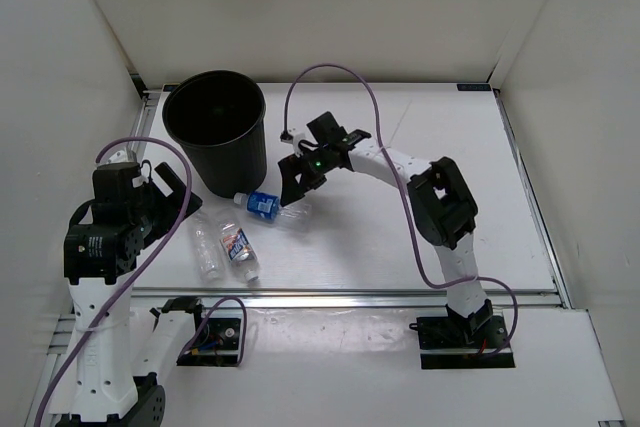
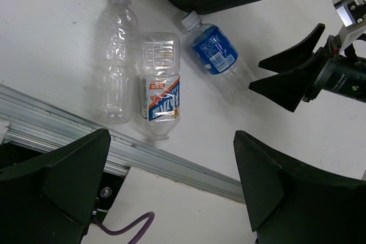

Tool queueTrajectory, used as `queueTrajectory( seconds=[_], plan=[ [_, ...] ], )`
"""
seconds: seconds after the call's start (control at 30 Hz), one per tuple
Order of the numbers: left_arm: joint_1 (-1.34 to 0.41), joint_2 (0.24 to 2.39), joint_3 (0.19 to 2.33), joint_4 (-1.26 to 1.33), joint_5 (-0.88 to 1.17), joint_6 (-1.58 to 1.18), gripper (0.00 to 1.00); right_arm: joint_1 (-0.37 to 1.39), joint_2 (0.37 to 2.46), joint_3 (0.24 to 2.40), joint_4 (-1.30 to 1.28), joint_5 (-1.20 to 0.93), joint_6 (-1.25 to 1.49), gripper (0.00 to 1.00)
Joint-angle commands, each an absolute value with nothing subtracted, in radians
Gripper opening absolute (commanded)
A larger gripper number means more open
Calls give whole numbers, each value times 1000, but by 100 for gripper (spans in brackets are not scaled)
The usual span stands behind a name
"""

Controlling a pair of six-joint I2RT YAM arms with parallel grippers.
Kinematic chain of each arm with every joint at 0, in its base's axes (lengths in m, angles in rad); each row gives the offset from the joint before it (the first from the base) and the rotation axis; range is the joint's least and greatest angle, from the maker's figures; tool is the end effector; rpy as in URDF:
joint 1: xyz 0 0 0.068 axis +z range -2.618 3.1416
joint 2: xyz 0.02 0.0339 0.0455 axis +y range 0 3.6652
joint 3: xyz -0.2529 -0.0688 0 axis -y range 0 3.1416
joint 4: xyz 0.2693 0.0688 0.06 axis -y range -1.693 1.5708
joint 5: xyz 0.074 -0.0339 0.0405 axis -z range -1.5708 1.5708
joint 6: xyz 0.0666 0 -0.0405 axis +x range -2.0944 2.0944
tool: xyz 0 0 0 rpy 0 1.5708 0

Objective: Put the plastic bottles in the bin

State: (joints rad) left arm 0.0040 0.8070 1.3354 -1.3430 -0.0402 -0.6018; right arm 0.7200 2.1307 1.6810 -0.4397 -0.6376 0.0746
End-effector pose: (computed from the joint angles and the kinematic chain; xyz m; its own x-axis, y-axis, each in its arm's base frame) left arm 0.1438 0.0033 0.3815 -0.5818 -0.5680 -0.5822 -0.4379 0.8219 -0.3644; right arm 0.3522 0.3616 0.1657 -0.6428 -0.4841 -0.5937 -0.7659 0.3940 0.5080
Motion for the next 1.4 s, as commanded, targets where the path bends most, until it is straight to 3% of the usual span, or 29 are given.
queueTrajectory(
  seconds=[0.0, 0.2, 0.43, 0.67, 0.77, 1.0, 1.13, 1.27, 1.3, 1.37],
  plan=[
    [0, 805, 1333, -1422, -31, -584, 100, 724, 2172, 1715, -425, -635, 49, 94],
    [0, 795, 1333, -1422, -31, -584, 100, 744, 2210, 1695, -425, -601, 93, 93],
    [0, 785, 1333, -1422, -51, -603, 100, 753, 2220, 1651, -425, -611, 136, 80],
    [0, 785, 1324, -1422, -92, -626, 100, 753, 2068, 1500, -483, -580, 184, 32],
    [0, 775, 1315, -1413, -103, -661, 100, 753, 1941, 1410, -521, -571, 225, 24],
    [0, 752, 1296, -1374, -183, -710, 100, 868, 1597, 1301, -653, -557, 267, 19],
    [0, 764, 1296, -1353, -193, -710, 100, 904, 1513, 1461, -762, -534, 281, 23],
    [0, 784, 1276, -1344, -193, -710, 100, 878, 1679, 1883, -894, -465, 230, 23],
    [0, 784, 1276, -1344, -202, -719, 100, 861, 1791, 2115, -919, -456, 209, 23],
    [0, 784, 1252, -1335, -202, -719, 100, 832, 1917, 2361, -979, -442, 209, 27]
  ],
)
